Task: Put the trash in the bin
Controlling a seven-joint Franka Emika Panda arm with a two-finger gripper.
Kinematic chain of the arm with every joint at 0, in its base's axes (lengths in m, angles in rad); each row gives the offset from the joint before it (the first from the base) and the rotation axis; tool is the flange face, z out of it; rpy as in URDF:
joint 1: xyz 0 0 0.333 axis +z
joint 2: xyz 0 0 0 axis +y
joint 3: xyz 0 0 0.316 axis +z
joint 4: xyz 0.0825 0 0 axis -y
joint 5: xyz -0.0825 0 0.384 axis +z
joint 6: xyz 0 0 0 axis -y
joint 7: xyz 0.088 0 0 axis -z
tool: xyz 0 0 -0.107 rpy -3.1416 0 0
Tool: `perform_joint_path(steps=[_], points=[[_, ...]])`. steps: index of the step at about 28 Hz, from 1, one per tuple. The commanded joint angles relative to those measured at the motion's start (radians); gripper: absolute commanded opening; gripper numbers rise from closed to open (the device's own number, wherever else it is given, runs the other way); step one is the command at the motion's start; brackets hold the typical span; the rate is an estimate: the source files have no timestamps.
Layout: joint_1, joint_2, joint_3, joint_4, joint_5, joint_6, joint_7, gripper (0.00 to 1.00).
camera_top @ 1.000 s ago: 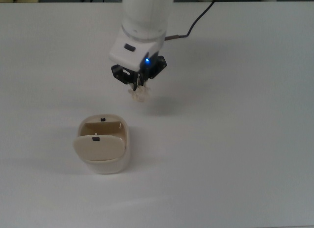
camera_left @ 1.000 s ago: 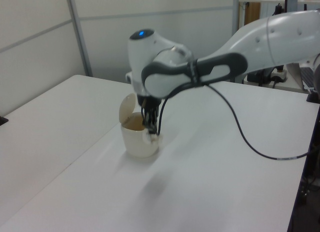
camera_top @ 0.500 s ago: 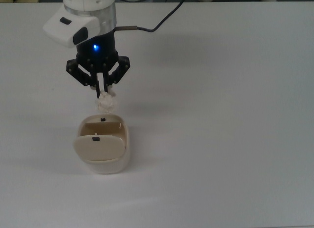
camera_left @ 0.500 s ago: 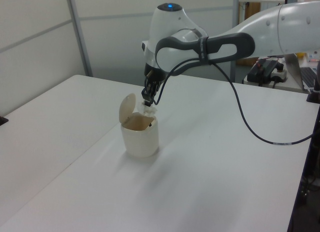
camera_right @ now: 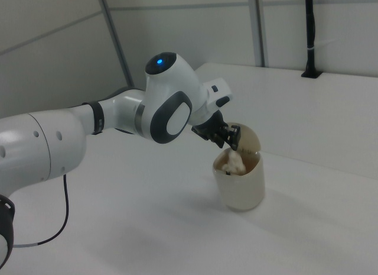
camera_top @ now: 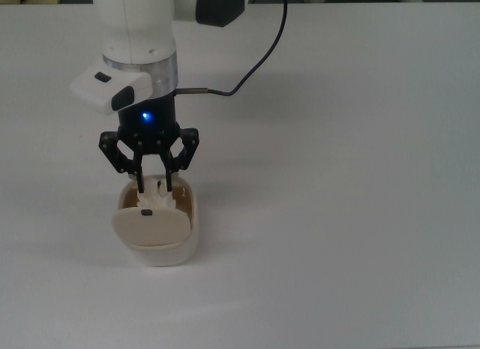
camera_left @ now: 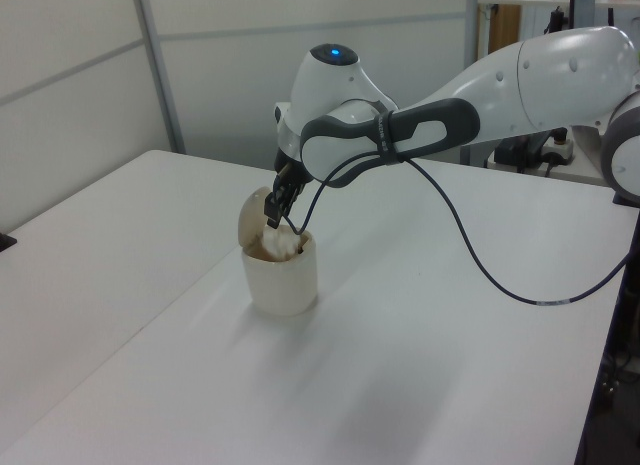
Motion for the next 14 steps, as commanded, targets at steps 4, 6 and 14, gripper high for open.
perform_joint_path(steps=[4, 6, 14], points=[[0.001, -0.006, 0.000, 0.005, 0.004, 0.002, 0.004, 1.00], [0.004, -0.012, 0.000, 0.003, 0.005, -0.010, 0.009, 1.00], [0.033, -0.075, 0.013, 0.003, 0.015, -0.284, 0.039, 1.00]])
